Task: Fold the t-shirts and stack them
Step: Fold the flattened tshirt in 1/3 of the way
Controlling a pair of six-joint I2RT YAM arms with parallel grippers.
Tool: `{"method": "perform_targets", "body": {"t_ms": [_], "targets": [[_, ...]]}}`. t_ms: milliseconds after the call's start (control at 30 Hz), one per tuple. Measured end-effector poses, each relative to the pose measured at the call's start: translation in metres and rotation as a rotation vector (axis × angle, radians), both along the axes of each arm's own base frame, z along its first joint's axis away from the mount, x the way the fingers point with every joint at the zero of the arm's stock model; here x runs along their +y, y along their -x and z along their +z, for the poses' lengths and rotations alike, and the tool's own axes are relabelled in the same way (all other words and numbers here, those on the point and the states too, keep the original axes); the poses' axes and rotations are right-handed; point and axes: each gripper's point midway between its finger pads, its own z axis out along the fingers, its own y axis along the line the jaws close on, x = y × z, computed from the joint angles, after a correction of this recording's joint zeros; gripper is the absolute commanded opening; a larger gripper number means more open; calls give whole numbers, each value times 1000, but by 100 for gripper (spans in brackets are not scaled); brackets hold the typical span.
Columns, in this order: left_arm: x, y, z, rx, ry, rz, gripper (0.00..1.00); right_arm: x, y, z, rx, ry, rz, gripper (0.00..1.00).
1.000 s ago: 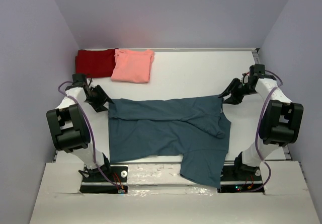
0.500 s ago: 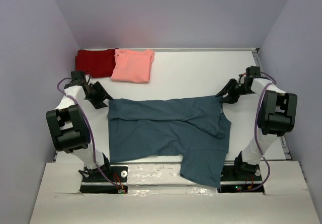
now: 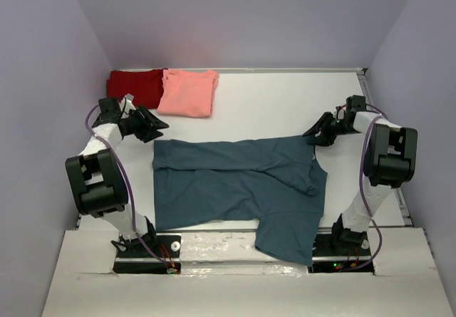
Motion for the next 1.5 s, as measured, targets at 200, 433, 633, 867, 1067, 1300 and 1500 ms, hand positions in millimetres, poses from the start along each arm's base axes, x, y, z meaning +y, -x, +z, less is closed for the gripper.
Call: {"method": "perform_targets", "body": {"t_ms": [200,433,633,867,1067,1300,1500], "targets": [[-35,3,-31,78,120,-113,54,2,2,-13,34,-18,2,34],[-89,18,-53,156,178,-262,25,2,0,-13,36,-24,-6,0],[-104,26,-64,195,199,-303,13,1,1,-16,43,-18,-9,0],[-100,37,-79,258,181,-316,0,0,1,-17,47,-11,-12,0],[-92,44,-101,331,116,-307,0,-3,0,-27,71,6,-18,0],[-84,39,-104,369,48,-279,0,-12,-3,-37,117,61,-36,0],[-75,20,-103,362,-12,-253,0,-21,-14,-37,119,107,-52,0]]}}
